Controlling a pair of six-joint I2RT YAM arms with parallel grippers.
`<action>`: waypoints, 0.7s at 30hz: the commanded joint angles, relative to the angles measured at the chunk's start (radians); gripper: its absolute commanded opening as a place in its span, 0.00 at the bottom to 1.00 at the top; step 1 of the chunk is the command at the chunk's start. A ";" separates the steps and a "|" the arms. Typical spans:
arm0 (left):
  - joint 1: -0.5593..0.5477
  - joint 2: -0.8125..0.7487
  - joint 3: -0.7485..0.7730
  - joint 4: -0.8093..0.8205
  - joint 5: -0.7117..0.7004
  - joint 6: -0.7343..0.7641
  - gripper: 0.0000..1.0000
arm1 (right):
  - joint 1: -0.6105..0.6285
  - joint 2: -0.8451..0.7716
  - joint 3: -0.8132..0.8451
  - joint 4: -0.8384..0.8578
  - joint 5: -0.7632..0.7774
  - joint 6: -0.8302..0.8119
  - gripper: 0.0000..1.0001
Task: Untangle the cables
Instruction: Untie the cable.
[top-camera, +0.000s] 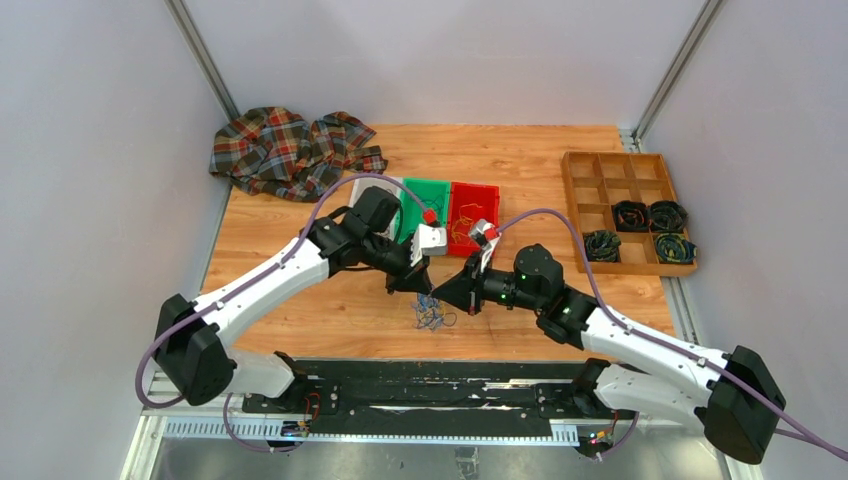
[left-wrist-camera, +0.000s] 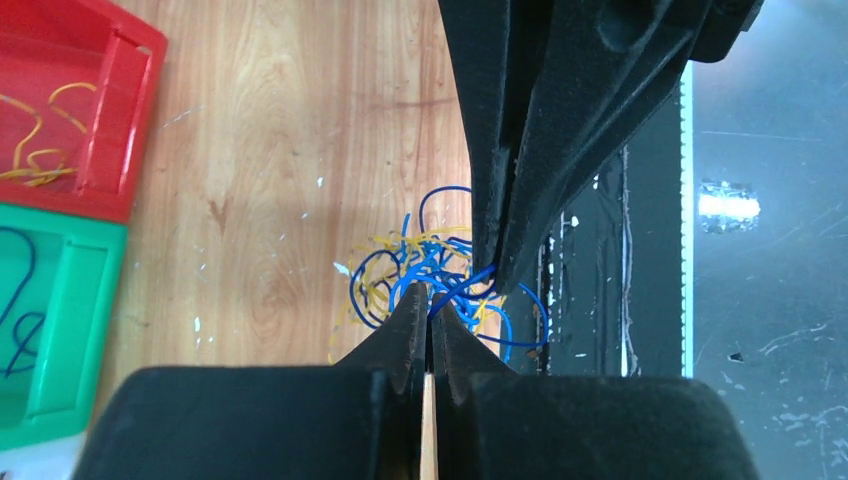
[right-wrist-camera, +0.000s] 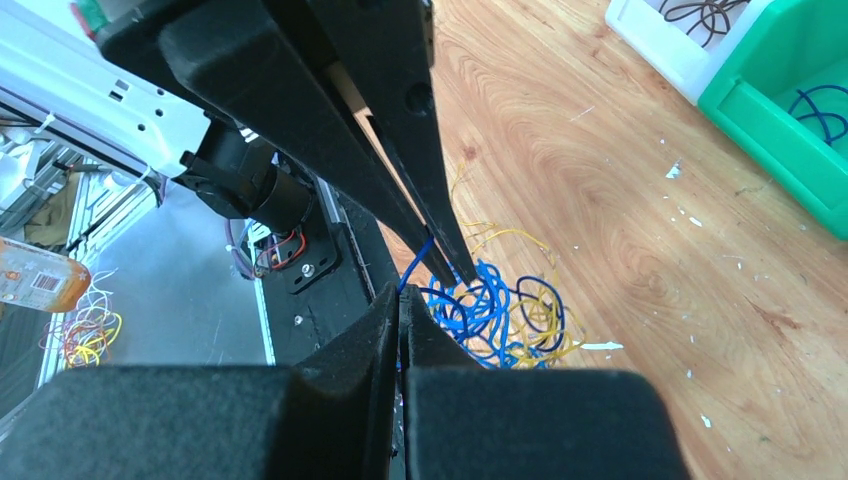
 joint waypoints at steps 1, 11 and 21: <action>-0.007 -0.062 0.036 -0.043 -0.152 0.014 0.01 | 0.014 -0.041 0.014 -0.007 0.008 0.005 0.01; -0.007 -0.118 0.075 -0.242 -0.011 0.145 0.06 | 0.015 -0.046 0.020 -0.026 0.003 -0.007 0.01; -0.007 -0.141 0.112 -0.156 -0.209 0.080 0.01 | 0.016 -0.016 0.077 0.004 -0.109 0.042 0.22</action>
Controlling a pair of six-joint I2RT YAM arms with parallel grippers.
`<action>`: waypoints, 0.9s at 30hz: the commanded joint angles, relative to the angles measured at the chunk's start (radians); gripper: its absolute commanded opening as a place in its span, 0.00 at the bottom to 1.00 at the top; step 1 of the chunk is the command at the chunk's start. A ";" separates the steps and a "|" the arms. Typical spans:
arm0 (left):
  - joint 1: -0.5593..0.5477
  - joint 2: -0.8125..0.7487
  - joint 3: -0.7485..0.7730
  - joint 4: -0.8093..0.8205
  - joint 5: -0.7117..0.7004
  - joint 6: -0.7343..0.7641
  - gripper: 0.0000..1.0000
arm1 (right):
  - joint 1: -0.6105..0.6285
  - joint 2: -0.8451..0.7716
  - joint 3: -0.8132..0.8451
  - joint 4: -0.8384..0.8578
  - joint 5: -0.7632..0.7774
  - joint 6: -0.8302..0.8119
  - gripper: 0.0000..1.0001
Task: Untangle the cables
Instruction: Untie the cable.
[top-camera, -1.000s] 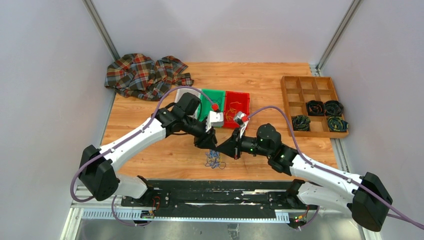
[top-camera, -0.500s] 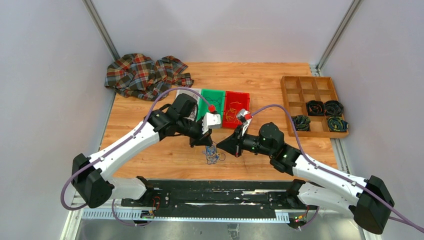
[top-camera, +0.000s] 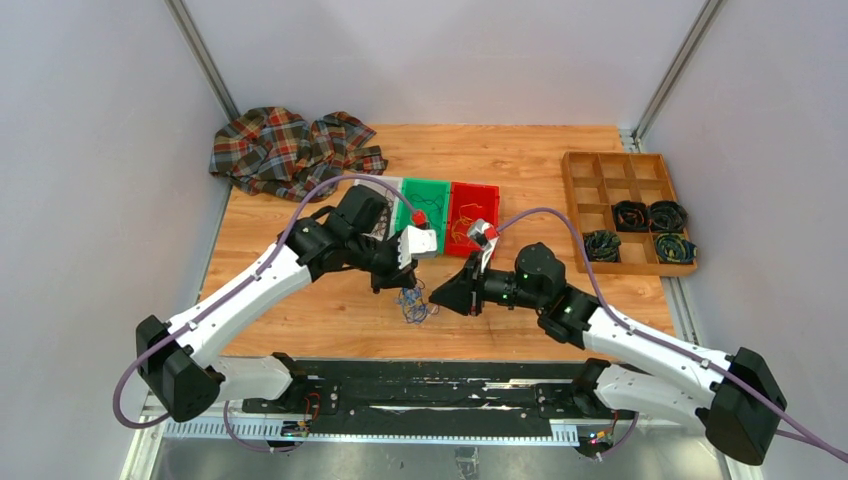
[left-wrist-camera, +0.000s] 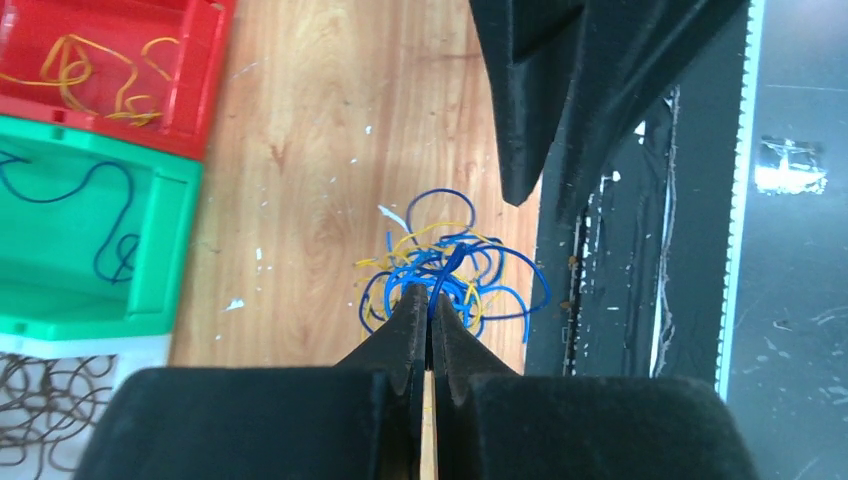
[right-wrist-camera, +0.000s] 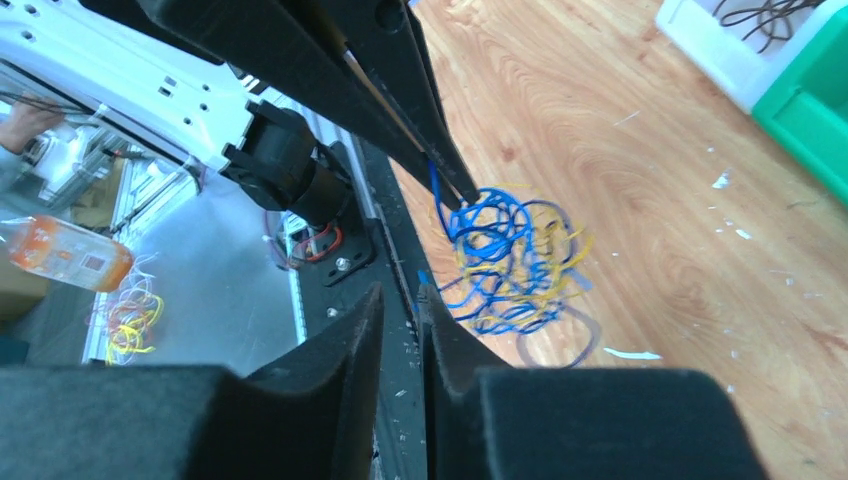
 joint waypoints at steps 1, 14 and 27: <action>0.000 -0.034 0.090 -0.044 -0.034 0.031 0.01 | 0.014 -0.013 0.090 -0.048 -0.021 -0.011 0.30; -0.058 -0.182 0.139 -0.188 0.073 0.295 0.01 | 0.012 0.000 0.122 -0.023 0.203 -0.162 0.71; -0.085 -0.175 0.203 -0.187 0.078 0.311 0.01 | 0.197 0.120 0.109 0.254 0.157 -0.207 0.73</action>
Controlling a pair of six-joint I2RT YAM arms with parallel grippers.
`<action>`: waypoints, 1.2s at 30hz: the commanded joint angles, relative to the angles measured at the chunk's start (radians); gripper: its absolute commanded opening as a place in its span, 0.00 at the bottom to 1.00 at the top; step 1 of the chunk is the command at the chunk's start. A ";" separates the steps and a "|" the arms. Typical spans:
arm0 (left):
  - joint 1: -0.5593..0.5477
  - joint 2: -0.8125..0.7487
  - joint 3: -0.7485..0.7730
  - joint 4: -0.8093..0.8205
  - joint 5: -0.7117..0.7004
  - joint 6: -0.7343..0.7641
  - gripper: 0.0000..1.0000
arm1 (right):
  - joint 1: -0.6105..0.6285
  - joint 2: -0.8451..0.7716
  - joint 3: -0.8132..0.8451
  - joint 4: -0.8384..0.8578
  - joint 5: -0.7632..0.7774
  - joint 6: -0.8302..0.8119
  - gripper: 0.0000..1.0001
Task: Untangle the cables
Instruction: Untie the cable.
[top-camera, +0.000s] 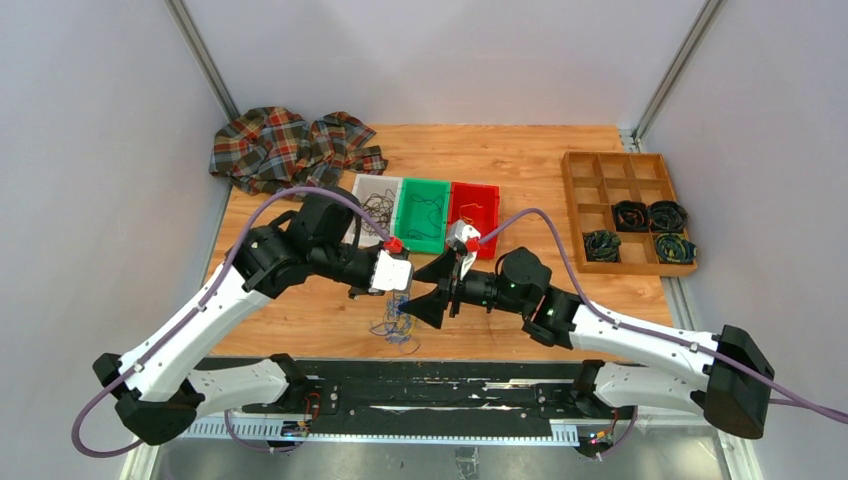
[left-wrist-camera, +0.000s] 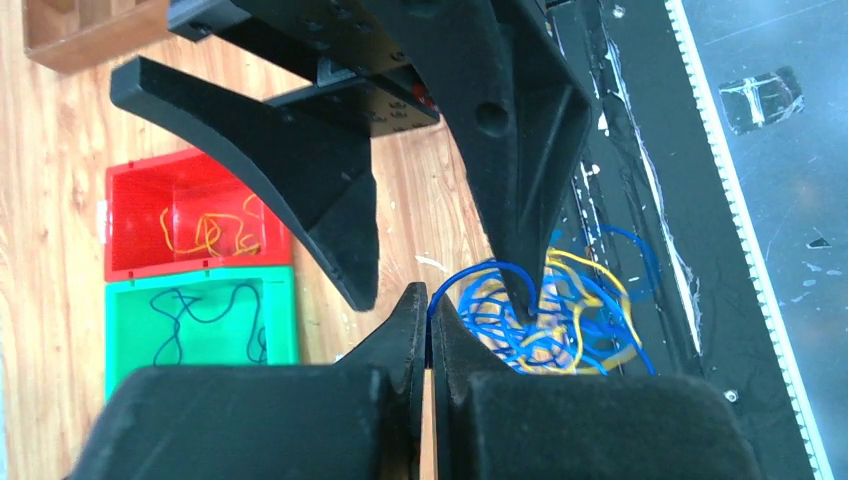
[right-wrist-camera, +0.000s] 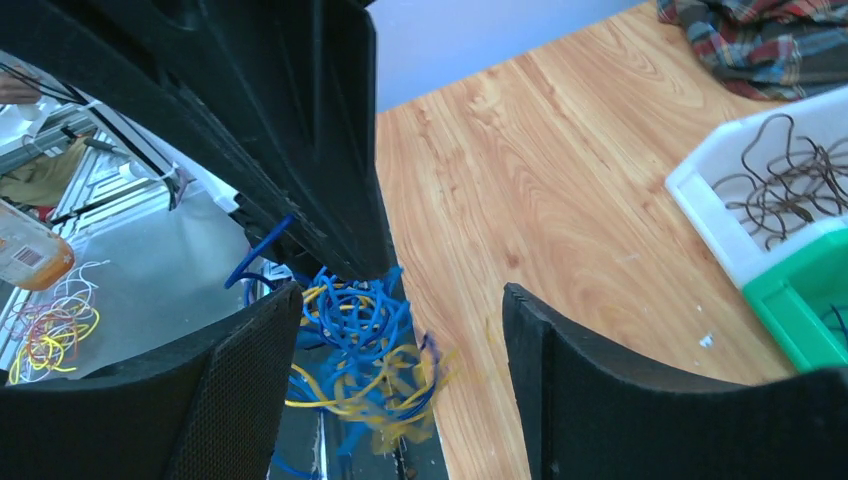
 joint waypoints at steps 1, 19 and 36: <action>-0.017 -0.012 0.055 0.004 0.029 -0.006 0.01 | 0.042 0.030 0.011 0.132 0.037 -0.036 0.73; -0.024 -0.008 0.224 0.004 0.156 -0.141 0.01 | 0.108 0.204 -0.042 0.332 0.359 -0.099 0.63; -0.024 0.020 0.509 0.005 0.130 -0.132 0.00 | 0.105 -0.012 -0.367 0.236 0.642 -0.068 0.56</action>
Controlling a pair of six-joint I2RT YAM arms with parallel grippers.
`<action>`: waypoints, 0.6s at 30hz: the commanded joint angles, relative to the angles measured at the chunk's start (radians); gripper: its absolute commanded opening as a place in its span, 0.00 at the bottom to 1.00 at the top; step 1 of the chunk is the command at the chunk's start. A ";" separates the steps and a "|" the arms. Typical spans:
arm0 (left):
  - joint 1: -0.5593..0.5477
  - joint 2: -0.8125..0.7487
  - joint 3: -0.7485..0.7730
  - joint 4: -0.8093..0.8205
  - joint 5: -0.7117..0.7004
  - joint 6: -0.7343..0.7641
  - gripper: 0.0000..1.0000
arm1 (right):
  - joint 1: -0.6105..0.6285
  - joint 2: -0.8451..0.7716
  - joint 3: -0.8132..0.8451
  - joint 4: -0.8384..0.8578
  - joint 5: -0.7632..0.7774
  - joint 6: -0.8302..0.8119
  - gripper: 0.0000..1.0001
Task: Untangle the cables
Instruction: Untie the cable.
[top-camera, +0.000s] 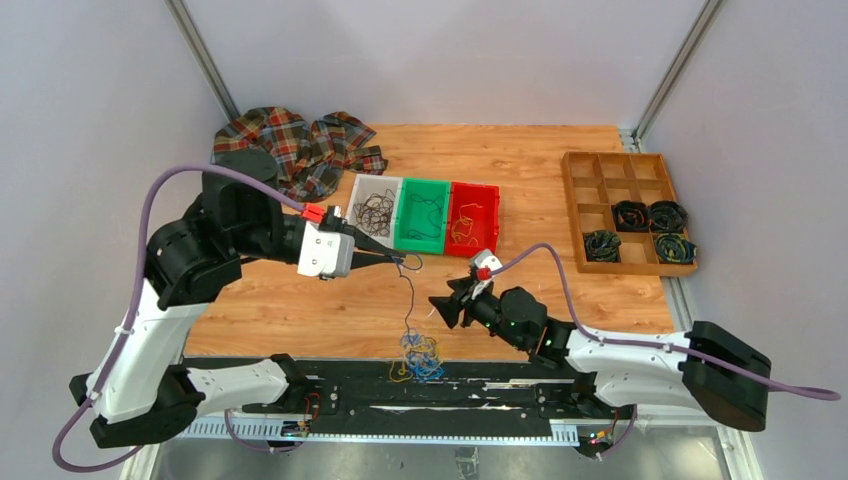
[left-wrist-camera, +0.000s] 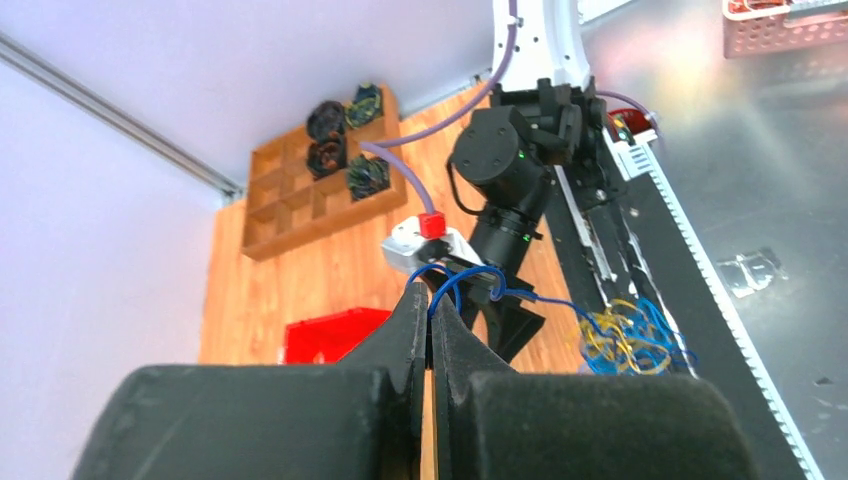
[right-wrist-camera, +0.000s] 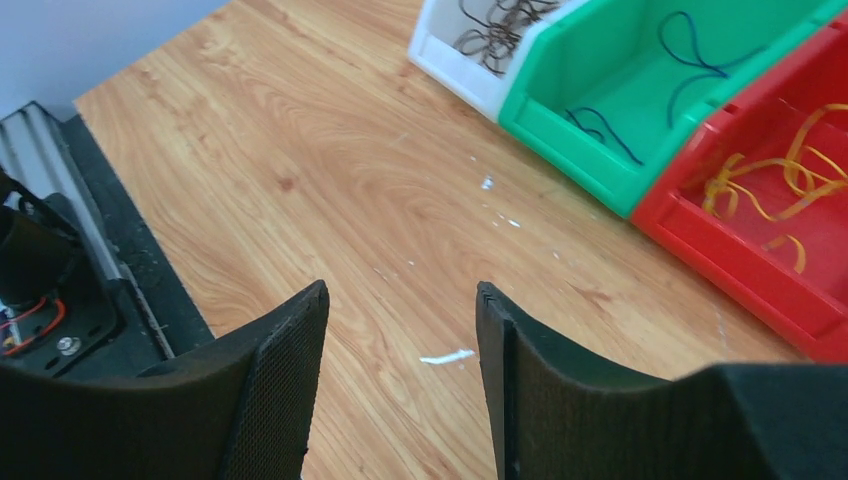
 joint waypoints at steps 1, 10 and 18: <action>-0.010 0.012 0.071 0.011 -0.039 0.026 0.00 | 0.010 -0.078 -0.053 -0.059 0.109 0.001 0.56; -0.010 0.018 -0.009 0.013 -0.150 0.098 0.00 | 0.013 -0.384 0.064 -0.283 -0.007 -0.148 0.70; -0.010 -0.010 -0.138 0.131 -0.251 0.092 0.01 | 0.062 -0.249 0.285 -0.367 -0.278 -0.215 0.68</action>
